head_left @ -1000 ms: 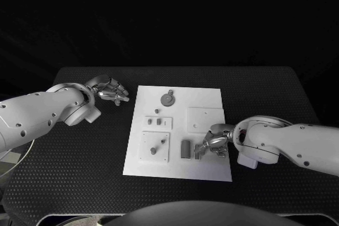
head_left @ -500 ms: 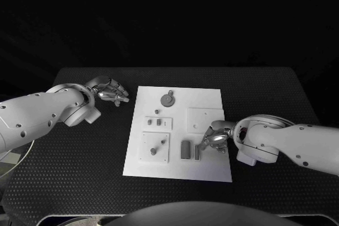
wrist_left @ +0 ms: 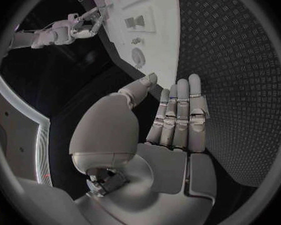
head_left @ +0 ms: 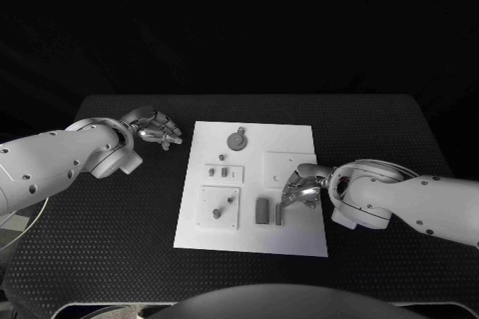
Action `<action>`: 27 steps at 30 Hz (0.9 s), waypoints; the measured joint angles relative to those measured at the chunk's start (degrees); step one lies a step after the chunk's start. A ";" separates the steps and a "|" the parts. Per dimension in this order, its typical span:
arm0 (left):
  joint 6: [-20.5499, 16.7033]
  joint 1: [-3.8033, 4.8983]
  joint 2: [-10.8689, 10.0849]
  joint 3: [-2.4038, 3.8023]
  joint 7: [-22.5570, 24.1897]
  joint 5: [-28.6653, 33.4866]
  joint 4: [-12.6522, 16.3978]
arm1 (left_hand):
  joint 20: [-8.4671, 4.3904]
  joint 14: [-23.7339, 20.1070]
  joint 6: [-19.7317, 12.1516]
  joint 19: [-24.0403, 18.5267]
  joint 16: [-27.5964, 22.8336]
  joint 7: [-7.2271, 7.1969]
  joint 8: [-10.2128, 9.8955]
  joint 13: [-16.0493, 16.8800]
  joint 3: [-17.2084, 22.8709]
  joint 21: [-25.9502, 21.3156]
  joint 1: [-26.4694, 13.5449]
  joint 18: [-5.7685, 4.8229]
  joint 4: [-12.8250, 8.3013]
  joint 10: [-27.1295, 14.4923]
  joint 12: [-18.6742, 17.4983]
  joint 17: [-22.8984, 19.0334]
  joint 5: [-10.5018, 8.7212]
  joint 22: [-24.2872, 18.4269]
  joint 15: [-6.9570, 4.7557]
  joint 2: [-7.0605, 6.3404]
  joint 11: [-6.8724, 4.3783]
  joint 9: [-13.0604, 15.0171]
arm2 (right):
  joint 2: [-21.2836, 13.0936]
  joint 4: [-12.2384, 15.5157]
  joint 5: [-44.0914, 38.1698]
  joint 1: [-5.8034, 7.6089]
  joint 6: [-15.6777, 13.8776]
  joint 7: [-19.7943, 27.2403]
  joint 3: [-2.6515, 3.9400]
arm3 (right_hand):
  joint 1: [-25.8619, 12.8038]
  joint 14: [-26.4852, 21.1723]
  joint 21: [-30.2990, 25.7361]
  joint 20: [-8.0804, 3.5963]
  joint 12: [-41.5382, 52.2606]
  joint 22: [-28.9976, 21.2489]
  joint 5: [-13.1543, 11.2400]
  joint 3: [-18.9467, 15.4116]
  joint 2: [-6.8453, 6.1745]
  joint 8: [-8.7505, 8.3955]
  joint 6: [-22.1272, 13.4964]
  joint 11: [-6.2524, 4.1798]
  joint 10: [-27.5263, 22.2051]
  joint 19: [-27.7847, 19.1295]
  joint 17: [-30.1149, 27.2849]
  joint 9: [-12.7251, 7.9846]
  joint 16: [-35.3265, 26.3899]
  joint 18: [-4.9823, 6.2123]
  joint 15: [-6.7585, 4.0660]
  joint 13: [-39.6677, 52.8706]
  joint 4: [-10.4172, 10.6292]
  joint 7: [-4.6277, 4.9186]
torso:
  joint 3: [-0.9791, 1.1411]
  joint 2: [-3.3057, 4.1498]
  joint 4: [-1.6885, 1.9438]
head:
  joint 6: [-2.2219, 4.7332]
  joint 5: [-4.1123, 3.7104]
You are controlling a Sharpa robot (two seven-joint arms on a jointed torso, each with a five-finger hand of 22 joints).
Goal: Assemble the parts on the task board
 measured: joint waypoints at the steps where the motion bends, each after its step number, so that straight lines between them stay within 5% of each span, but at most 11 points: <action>1: 0.00 0.00 0.00 0.00 0.00 -0.01 0.00 | 0.00 0.00 0.00 0.00 -0.06 0.00 0.00 0.00 0.00 0.00 0.00 0.00 0.00 0.00 0.00 0.00 0.00 0.00 0.00 0.00 0.00 0.00 | 0.05 0.01 -0.58 0.00 -0.15 0.25 0.00 | 0.72 0.00 0.00 0.01 0.00 0.00 0.00 -0.08 -0.25 -0.23 -0.10 0.08 -0.08 -0.01 -0.06 -0.06 -0.05 0.00 0.01 0.00 -0.24 -0.08 | 0.00 0.00 0.00 | 0.00 0.01; 8: 0.02 0.00 0.02 0.00 -0.03 -0.03 -0.02 | 0.08 0.00 0.00 -0.08 -0.23 0.00 0.00 0.00 0.00 0.00 0.00 0.01 0.00 0.00 0.00 -0.01 0.00 0.00 0.00 0.00 0.00 0.00 | 0.71 -0.02 -2.73 -0.02 -0.32 1.42 0.00 | 2.76 -0.09 0.00 0.07 0.00 0.00 0.00 -0.15 -0.77 -0.25 -0.40 0.08 -0.08 -0.07 -0.10 -0.02 -0.25 0.03 0.09 -0.06 -0.63 -0.01 | 0.00 0.00 -0.01 | -0.07 0.04; 14: 0.06 0.00 0.02 0.00 -0.11 -0.06 -0.02 | 0.09 0.00 0.00 -0.09 -0.23 0.00 0.00 0.00 0.00 0.00 0.00 0.02 0.00 0.00 0.00 -0.01 0.00 0.01 0.00 0.00 0.00 0.00 | 1.19 -0.42 -4.05 -0.14 -0.29 2.07 -0.01 | 3.33 -0.08 -0.20 0.08 0.23 0.00 0.00 -0.32 -0.61 1.33 0.53 0.08 -0.08 -0.07 -0.15 0.87 -0.24 0.03 0.10 -0.06 -0.76 0.19 | 0.00 0.00 -0.01 | -0.18 -0.01; 19: 0.08 0.00 -0.03 0.00 -0.16 -0.10 -0.02 | 0.08 0.00 0.00 -0.09 -0.23 0.00 0.00 0.01 0.00 0.00 0.00 0.03 0.00 0.00 0.00 0.05 0.00 0.05 0.00 0.00 0.00 0.00 | 1.28 -0.46 -4.65 -0.19 -0.30 2.50 -0.01 | 3.93 0.15 -0.20 0.08 0.39 0.00 0.00 -0.55 0.00 1.98 2.15 -0.34 0.35 -0.07 -0.15 1.46 -0.25 0.07 0.06 -0.15 -0.53 -0.40 | 0.00 0.01 0.01 | -0.23 -0.02; 27: 0.12 0.00 -0.01 -0.01 -0.22 -0.14 -0.01 | 0.09 0.00 0.00 -0.09 -0.23 0.00 0.00 -0.05 0.00 0.00 0.23 0.09 0.00 0.00 0.00 0.05 0.00 0.04 0.00 0.23 0.00 0.01 | 1.83 -0.63 -5.24 -0.51 -0.12 3.36 0.09 | 5.66 0.04 -0.19 0.09 0.72 0.00 0.00 -0.90 2.81 3.27 3.65 -0.88 0.88 -0.06 -0.15 2.17 -0.25 0.13 -0.28 -0.22 -1.21 -0.93 | 0.01 0.00 0.00 | -0.33 0.00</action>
